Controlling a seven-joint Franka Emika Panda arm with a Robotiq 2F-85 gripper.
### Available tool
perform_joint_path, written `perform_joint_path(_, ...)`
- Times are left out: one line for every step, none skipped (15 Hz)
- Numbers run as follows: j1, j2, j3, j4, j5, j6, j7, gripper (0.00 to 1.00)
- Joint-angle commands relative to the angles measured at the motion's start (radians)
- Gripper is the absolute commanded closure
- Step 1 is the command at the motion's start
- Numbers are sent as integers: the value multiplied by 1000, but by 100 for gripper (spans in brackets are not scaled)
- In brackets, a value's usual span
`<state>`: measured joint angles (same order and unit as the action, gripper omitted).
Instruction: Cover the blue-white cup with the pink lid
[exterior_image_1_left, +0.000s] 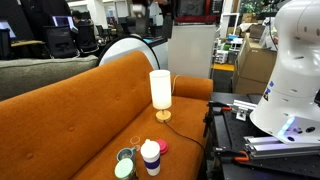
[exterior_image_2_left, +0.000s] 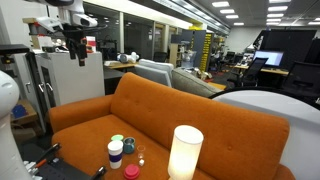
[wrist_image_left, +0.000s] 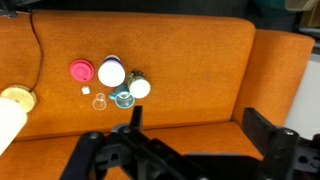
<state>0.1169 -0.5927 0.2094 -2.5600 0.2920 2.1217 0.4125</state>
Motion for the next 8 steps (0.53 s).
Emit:
perform_joint_path(-90, 88, 43, -44, -74, 103, 148, 0)
perform_joint_path(-111, 119, 48, -59, -98, 134, 199, 0)
perform_joint_path(-132, 148, 54, -70, -127, 158, 254, 0)
perform_joint_path(-147, 171, 56, -80, -153, 178, 312, 0)
perform_joint_path(-155, 193, 47, -85, -166, 179, 368, 0)
perform_joint_path(-110, 174, 12, -86, -145, 161, 286, 0)
perform_joint_path(-117, 192, 10, -89, -158, 167, 323, 0)
perform_joint_path(-119, 200, 9, -88, -159, 171, 340, 0)
